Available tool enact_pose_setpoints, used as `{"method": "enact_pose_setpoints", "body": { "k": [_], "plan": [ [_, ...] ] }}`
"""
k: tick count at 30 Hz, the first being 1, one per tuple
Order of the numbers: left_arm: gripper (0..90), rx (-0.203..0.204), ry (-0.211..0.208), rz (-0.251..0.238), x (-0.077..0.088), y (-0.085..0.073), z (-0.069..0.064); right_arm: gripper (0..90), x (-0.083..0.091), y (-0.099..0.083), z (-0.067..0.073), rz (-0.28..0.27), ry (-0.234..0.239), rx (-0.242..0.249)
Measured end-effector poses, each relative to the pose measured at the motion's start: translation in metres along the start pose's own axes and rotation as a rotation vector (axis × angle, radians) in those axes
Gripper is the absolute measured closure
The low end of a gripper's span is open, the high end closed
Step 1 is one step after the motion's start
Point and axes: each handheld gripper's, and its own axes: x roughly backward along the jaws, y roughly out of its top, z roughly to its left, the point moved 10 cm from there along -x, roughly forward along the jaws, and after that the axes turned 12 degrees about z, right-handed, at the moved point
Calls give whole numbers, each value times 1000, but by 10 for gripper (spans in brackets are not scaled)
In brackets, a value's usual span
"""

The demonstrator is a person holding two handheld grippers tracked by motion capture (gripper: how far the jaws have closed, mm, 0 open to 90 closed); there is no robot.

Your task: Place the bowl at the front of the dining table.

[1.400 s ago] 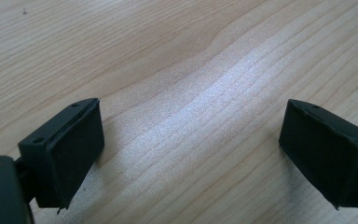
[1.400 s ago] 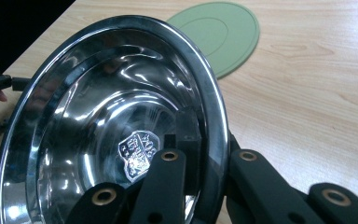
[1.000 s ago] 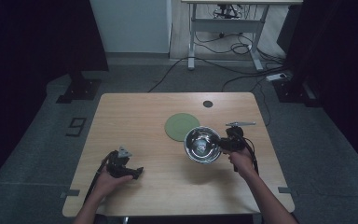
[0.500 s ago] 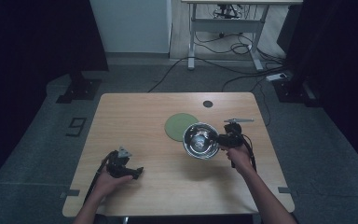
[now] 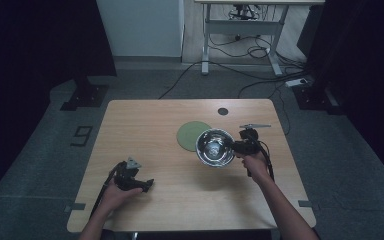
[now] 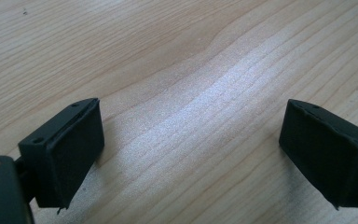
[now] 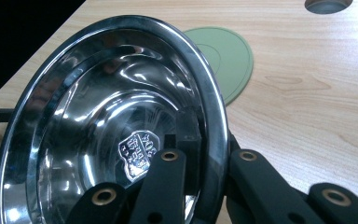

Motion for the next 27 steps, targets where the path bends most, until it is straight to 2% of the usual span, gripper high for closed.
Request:
{"method": "enact_pose_setpoints", "body": {
  "k": [13,27],
  "plan": [
    [65,0,0,0,0,0,0,874,-2,10,-1,-4,-8,-3],
    [65,-1,0,-1,0,0,0,874,-11,16,-10,-9,-21,-34]
  ]
}}
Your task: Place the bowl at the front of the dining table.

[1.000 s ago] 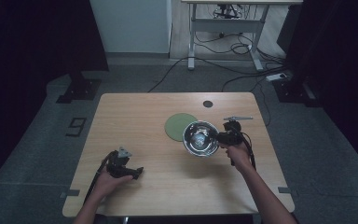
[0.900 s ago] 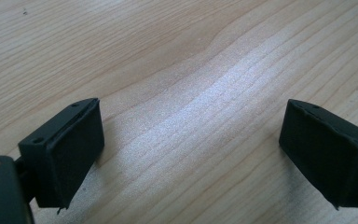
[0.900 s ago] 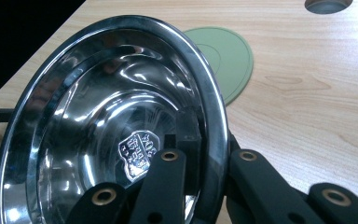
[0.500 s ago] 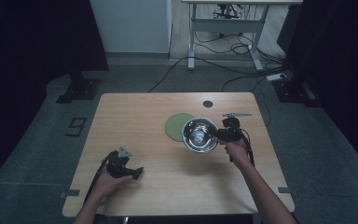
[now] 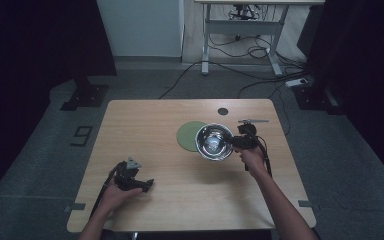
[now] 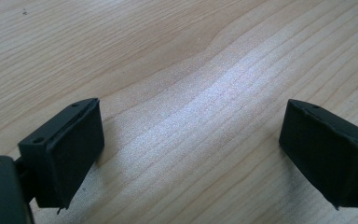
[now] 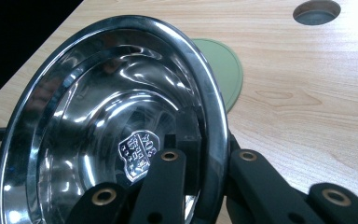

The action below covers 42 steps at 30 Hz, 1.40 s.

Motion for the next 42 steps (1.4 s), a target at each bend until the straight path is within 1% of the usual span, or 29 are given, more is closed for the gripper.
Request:
{"method": "enact_pose_setpoints", "body": {
  "k": [5,16,25,28,33,42],
  "plan": [
    [64,0,0,0,0,0,0,874,-4,1,-3,1,-1,-11],
    [65,-1,0,0,0,0,0,874,-9,5,-13,-3,-31,-40],
    [65,0,0,0,0,0,0,874,-13,15,-8,-11,-45,-30],
    [65,-1,0,0,0,0,0,874,-15,16,-7,-14,-45,-33],
    [65,-1,-1,0,0,0,0,874,-20,15,-9,-8,-52,-39],
    [65,-1,0,0,0,0,0,874,-25,17,-12,-14,-56,-61]
  ]
}}
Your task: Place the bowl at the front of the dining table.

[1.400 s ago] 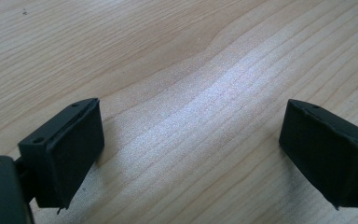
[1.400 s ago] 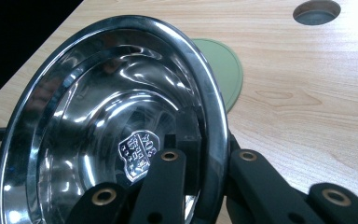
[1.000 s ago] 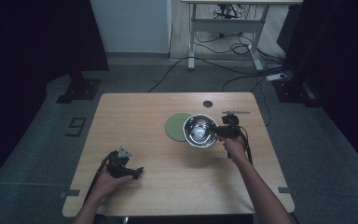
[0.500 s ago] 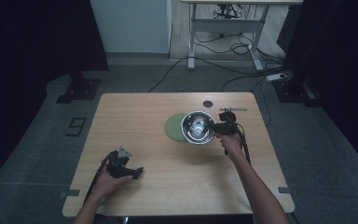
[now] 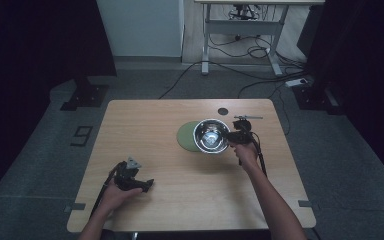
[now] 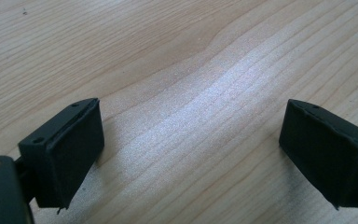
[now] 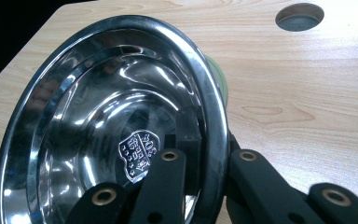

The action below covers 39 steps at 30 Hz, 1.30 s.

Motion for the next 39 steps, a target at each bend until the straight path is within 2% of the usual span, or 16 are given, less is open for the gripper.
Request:
{"method": "enact_pose_setpoints", "body": {
  "k": [16,23,30,39],
  "plan": [
    [64,0,0,0,0,0,0,873,-1,11,4,-3,-12,9],
    [65,-2,-2,0,0,0,0,873,-10,14,4,5,-17,6],
    [64,-2,-2,0,0,0,0,874,-17,20,11,3,-8,8],
    [65,-3,-2,-1,0,0,0,873,-30,19,11,16,-10,0]
  ]
}}
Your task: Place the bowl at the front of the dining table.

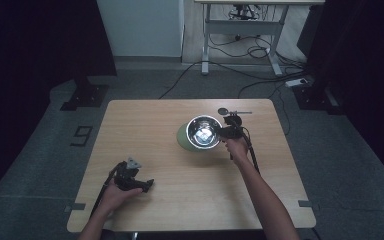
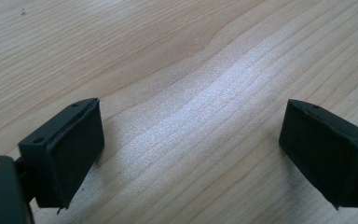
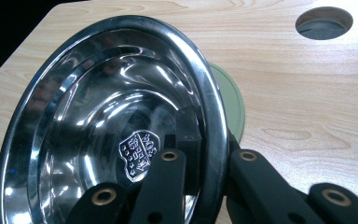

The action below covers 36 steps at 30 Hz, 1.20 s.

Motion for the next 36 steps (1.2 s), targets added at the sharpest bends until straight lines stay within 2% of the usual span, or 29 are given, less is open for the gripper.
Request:
{"method": "enact_pose_setpoints", "body": {
  "k": [9,19,36],
  "plan": [
    [64,-1,-1,-1,0,0,0,873,-9,1,-3,12,-6,-17],
    [65,-1,-1,0,0,0,0,873,-13,10,4,4,0,-6],
    [64,-2,-1,0,0,0,0,873,-32,7,2,25,14,-39]
  ]
}}
